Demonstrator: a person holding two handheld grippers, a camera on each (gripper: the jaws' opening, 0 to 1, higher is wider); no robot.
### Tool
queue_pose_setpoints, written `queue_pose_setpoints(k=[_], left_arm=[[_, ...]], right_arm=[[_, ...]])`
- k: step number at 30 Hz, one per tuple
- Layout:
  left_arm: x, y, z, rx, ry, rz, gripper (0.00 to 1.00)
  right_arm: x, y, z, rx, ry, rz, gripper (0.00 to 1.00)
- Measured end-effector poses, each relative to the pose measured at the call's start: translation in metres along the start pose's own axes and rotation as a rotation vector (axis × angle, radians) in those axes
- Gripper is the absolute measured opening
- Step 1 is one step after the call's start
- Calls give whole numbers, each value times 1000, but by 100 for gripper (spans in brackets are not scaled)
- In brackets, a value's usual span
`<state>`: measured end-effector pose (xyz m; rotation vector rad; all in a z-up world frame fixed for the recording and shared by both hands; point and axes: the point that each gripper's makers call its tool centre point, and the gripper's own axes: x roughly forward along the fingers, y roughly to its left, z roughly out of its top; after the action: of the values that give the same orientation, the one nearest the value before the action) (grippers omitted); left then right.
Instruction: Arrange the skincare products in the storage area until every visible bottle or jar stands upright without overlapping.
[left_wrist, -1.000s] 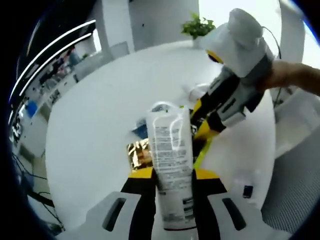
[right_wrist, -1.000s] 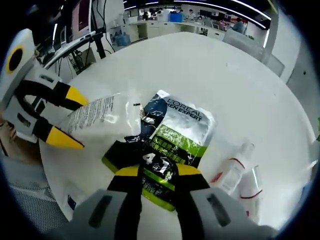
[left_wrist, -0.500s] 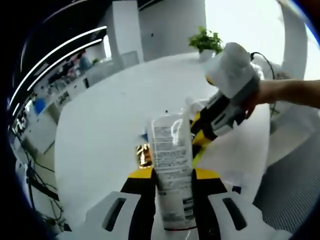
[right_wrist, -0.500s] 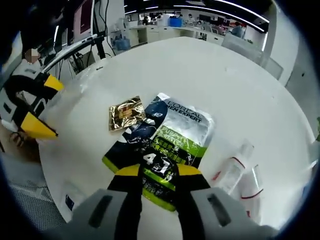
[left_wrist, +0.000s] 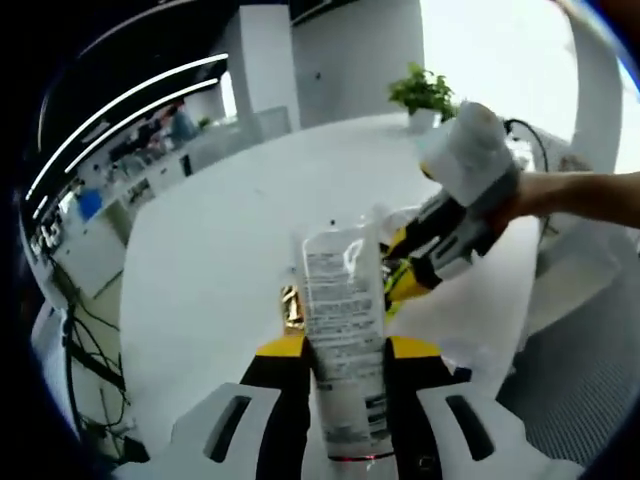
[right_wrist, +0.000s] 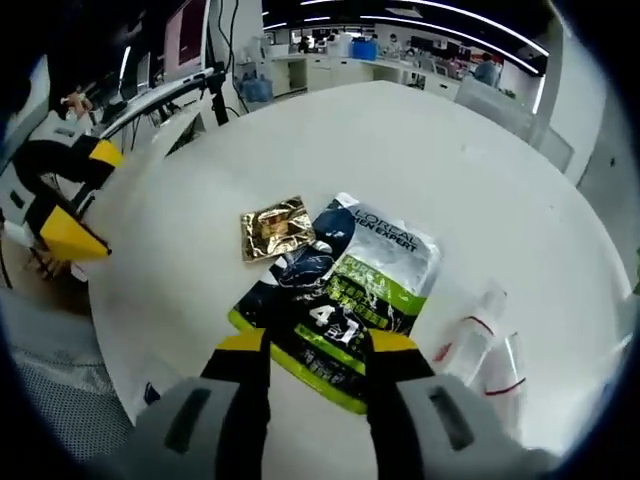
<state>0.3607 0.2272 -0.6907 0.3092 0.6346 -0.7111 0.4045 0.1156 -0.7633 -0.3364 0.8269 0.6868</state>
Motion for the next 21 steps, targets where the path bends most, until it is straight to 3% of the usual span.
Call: queue_pose_setpoints(k=[5,15,21], left_arm=[[-2,-1,2,6,-12,7,24],[-7,-12,10,9,-60,-3,24],[-9,-16,15,15,-68,-5,24]], right_arm=[[-17,7,10,-63,-48,10,47],[-57,19,26,-64,-140,49,64],[-86,31,40,-15,-223,115,71]])
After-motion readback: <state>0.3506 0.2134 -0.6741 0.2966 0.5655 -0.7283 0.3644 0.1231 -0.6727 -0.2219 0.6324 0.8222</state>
